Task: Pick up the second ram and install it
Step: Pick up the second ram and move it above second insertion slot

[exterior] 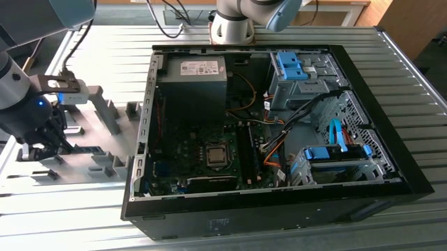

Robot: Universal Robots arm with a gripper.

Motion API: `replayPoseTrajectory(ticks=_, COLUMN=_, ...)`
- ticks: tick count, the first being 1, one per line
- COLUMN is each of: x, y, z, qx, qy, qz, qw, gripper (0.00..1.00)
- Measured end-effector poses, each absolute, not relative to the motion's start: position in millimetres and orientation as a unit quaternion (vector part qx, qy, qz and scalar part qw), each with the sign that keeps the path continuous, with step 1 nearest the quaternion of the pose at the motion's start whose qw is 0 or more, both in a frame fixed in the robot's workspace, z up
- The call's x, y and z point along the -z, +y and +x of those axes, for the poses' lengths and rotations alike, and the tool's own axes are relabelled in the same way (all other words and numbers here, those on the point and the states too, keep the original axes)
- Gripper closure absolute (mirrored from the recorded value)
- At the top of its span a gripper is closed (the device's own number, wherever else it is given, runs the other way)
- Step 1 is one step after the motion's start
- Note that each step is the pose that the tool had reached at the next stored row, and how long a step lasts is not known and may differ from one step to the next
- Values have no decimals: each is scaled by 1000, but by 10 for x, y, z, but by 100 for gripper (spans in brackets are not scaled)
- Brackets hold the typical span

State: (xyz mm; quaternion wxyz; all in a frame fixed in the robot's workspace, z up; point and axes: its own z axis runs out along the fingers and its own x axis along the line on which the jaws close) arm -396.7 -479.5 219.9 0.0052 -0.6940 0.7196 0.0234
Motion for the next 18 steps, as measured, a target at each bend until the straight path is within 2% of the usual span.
replayPoseTrajectory(ticks=18, x=-2275, y=-4795, z=-3967, qx=-23, qy=720, qz=-694, qw=5, gripper=86)
